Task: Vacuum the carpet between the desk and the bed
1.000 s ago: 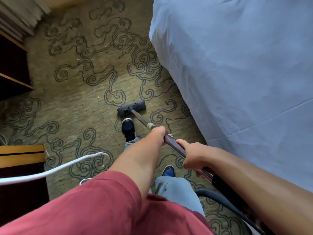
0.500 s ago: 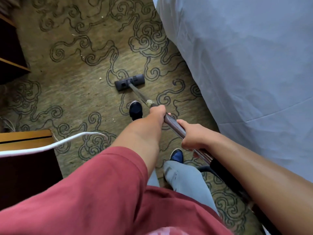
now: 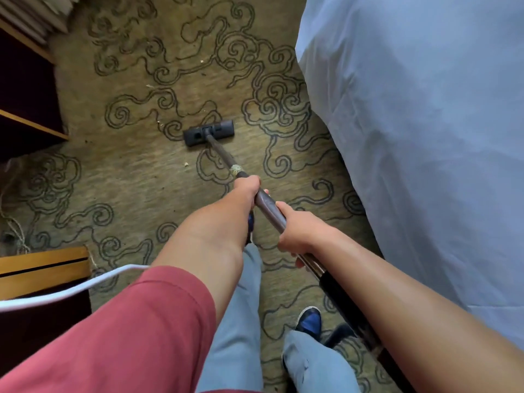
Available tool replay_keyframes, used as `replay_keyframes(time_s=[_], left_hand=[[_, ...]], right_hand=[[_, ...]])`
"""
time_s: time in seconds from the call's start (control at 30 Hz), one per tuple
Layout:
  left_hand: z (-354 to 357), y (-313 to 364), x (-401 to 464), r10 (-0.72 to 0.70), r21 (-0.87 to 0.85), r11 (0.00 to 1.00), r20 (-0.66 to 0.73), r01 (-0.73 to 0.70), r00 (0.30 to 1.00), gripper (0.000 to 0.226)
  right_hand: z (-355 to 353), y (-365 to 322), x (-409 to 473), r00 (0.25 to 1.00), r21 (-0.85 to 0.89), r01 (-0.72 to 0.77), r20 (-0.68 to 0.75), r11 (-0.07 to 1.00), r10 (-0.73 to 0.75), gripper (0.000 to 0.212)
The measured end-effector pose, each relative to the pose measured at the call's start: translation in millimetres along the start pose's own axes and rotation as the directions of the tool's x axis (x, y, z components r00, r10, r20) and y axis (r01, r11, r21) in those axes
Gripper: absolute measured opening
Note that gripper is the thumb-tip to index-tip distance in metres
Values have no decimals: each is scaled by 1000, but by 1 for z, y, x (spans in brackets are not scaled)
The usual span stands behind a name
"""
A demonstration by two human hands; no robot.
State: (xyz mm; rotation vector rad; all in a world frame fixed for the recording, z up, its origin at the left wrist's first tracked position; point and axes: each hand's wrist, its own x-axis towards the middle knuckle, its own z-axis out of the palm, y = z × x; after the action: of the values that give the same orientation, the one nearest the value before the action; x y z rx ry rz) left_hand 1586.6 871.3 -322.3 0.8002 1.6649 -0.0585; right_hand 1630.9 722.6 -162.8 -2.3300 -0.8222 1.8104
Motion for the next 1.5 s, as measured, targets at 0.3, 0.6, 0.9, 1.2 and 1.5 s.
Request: replay_keyframes(time_s=[0.3, 0.6, 0.9, 1.2, 1.5], left_hand=[[-45, 147, 80, 26, 0, 1000, -57, -26, 998, 35], [-71, 241, 131, -13, 16, 1000, -68, 14, 998, 41], [-77, 267, 78, -17, -41, 999, -58, 15, 998, 41], [-60, 333, 8, 160, -97, 982, -45, -164, 986, 41], [-50, 394, 84, 102, -70, 992, -33, -104, 994, 42]], right_hand=[[-71, -127, 101, 1000, -68, -13, 13, 998, 14, 92], [-122, -208, 150, 1000, -81, -27, 5, 996, 28, 94], [-144, -228, 90, 998, -119, 8, -56, 993, -15, 91], [-196, -226, 44, 979, -98, 90, -172, 991, -106, 92], [-240, -268, 125, 989, -111, 49, -133, 993, -64, 92]])
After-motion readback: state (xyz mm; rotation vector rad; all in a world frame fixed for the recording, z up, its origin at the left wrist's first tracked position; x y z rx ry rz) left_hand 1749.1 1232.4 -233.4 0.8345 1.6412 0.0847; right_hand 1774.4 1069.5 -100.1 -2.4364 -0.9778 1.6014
